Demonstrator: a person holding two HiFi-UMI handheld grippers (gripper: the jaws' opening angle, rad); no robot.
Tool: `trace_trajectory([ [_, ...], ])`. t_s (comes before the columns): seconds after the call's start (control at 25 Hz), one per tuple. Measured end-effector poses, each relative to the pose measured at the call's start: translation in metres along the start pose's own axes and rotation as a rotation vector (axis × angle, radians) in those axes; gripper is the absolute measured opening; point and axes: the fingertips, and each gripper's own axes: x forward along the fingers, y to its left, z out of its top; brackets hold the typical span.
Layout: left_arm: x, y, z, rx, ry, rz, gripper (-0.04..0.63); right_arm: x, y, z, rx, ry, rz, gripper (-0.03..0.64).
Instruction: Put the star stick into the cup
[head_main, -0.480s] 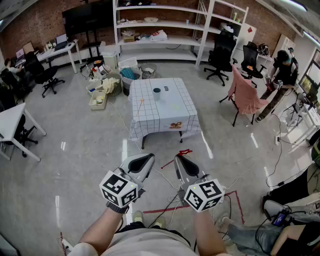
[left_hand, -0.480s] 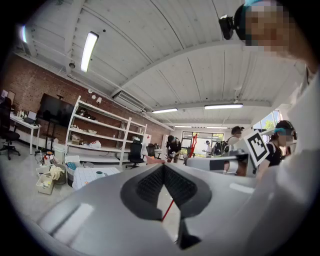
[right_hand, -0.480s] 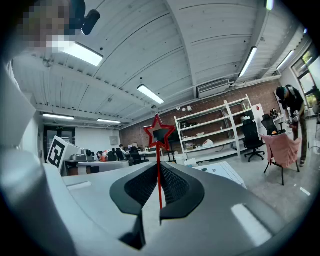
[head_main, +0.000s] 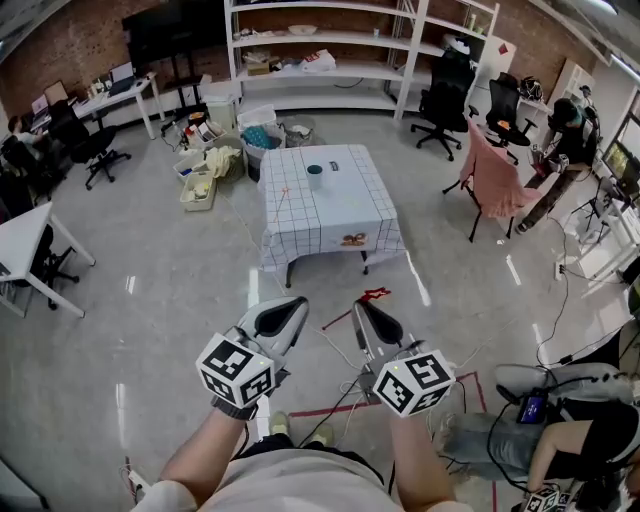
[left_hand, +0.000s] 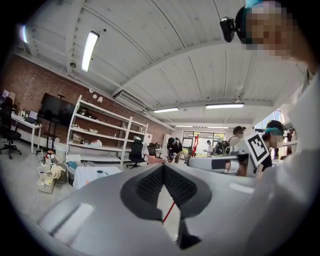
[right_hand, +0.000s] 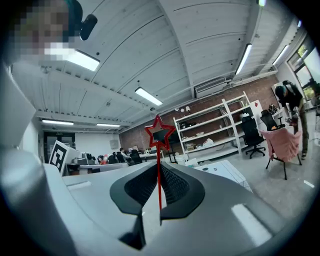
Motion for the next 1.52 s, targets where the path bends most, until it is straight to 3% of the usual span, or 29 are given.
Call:
trace_trajectory([
  [0.48, 0.017, -0.002, 0.003, 0.006, -0.001, 0.044, 0.005, -0.013, -0.035, 0.008, 0.031, -0.027, -0.002, 0.028],
  [0.8, 0.043, 0.017, -0.001, -0.009, 0.019, 0.043, 0.005, 0.012, -0.056, 0.01, 0.041, -0.01, 0.001, 0.028],
  [1.08, 0.082, 0.069, 0.002, -0.014, 0.017, 0.009, 0.005, 0.068, -0.082, 0.011, 0.031, 0.008, -0.035, 0.029],
  [1.52, 0.147, 0.197, 0.024, 0.005, 0.041, -0.045, 0.005, 0.206, -0.114, 0.02, 0.032, 0.02, -0.107, 0.028],
])
